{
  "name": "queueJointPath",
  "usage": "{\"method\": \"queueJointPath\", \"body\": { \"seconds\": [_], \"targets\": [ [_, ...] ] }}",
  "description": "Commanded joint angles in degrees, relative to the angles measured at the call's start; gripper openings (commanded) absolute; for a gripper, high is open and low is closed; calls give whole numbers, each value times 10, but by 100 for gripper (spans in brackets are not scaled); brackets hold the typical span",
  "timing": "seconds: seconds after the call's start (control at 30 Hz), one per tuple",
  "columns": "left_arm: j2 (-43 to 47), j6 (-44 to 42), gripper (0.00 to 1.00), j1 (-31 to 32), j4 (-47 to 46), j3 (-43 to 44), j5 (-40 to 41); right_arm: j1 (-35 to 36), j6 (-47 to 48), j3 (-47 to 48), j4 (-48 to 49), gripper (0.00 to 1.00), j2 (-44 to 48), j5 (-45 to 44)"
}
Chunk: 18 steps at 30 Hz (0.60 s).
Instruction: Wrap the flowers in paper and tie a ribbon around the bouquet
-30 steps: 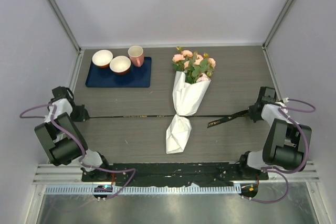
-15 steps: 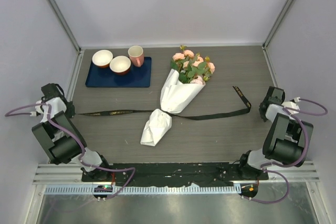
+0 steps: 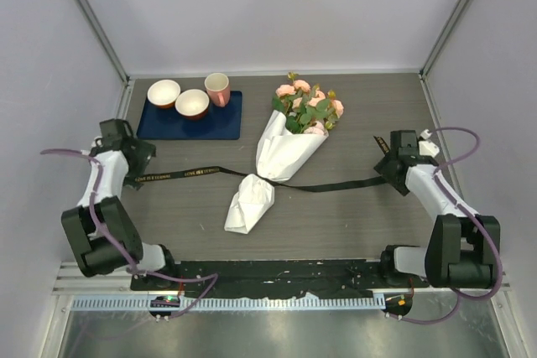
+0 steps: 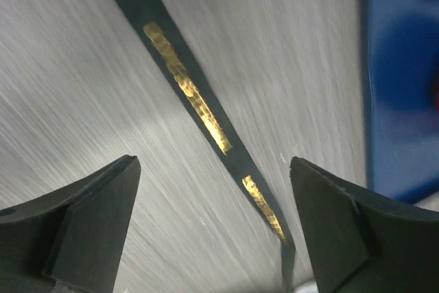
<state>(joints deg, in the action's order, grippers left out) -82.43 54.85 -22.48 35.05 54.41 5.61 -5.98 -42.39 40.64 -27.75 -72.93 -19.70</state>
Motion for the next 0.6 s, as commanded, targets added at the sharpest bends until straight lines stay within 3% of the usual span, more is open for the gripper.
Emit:
{"method": "queueJointPath", "body": {
  "seconds": [0.0, 0.13, 0.23, 0.4, 0.57],
  "targets": [
    [94, -19, 100, 109, 80, 8, 30, 92, 20, 52, -122, 82, 14, 3],
    [102, 55, 100, 238, 33, -18, -23, 101, -11, 94, -142, 85, 2, 20],
    [7, 96, 100, 276, 50, 28, -84, 102, -48, 124, -152, 85, -19, 42],
    [-134, 177, 95, 284, 177, 145, -39, 111, -66, 150, -151, 83, -39, 40],
    [-207, 223, 97, 292, 147, 180, -16, 111, -62, 139, -138, 81, -55, 36]
  ]
}}
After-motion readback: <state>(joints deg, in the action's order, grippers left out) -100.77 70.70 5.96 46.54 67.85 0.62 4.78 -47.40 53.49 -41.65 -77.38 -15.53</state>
